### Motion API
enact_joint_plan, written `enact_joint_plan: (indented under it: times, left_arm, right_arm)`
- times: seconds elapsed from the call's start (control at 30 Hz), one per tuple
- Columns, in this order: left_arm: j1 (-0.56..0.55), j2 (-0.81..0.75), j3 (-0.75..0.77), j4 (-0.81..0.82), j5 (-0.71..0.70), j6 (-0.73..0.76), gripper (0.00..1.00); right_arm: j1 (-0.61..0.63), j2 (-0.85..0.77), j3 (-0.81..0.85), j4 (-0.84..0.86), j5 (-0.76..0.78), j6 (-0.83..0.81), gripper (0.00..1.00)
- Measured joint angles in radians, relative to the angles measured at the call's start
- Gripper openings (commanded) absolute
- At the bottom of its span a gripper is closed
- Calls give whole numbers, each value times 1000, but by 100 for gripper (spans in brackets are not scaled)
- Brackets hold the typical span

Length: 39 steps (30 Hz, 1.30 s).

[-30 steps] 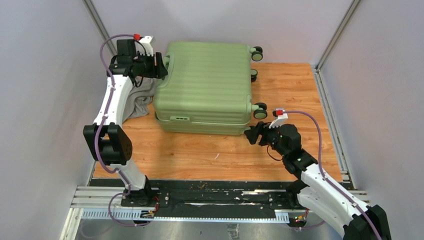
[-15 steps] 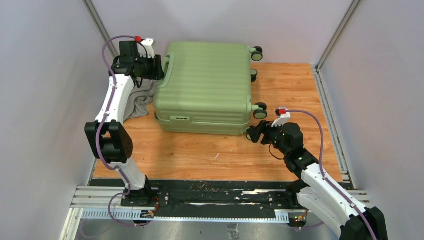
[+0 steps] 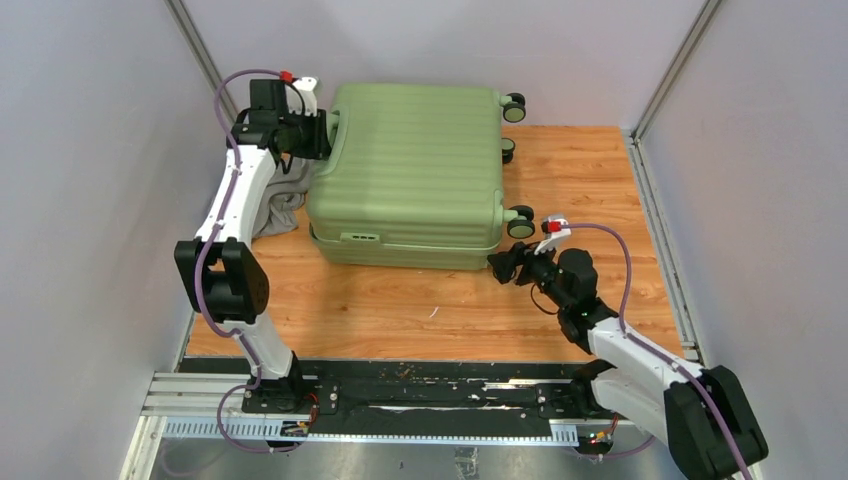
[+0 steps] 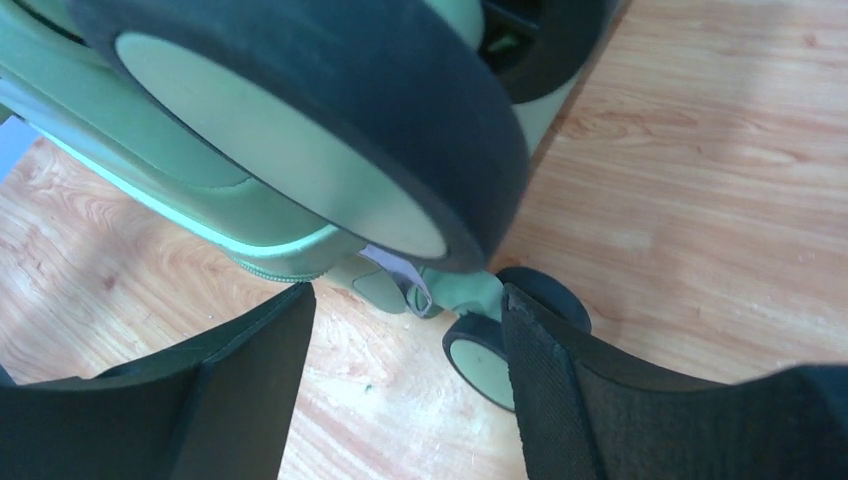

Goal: Pack the luggage
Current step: Zip the luggage at the center of the board.

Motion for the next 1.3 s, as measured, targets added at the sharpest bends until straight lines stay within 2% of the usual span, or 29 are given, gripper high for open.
enact_joint_plan:
  times: [0.23, 0.37, 0.5, 0.53, 0.63, 0.7, 1.0, 1.13, 1.3]
  left_arm:
    - [-53, -10, 114, -21, 21, -51, 9]
    - [-103, -13, 165, -21, 48, -93, 4]
    - [-113, -14, 190, -21, 60, -111, 3]
    - [-112, -16, 190, -22, 59, -110, 7]
    - [-110, -26, 190, -45, 48, -102, 35]
    - [-105, -36, 186, -58, 35, -95, 44]
    - [-19, -89, 93, -64, -52, -30, 62]
    - [-2, -81, 26, -69, -58, -6, 76]
    - [-2, -66, 9, -40, -38, 3, 74]
  right_arm:
    - [-5, 119, -22, 206, -81, -82, 60]
    - [-11, 148, -22, 249, -118, -127, 53]
    - [-27, 176, -22, 275, -156, -148, 49]
    - [-32, 183, -22, 278, -159, -153, 48]
    - [-38, 197, -19, 275, -166, -167, 48]
    - [-39, 196, -13, 263, -166, -171, 49]
    - [-39, 176, -8, 229, -165, -174, 50]
    - [-39, 158, -8, 220, -165, -174, 50]
    - [-39, 129, -8, 198, -165, -171, 50]
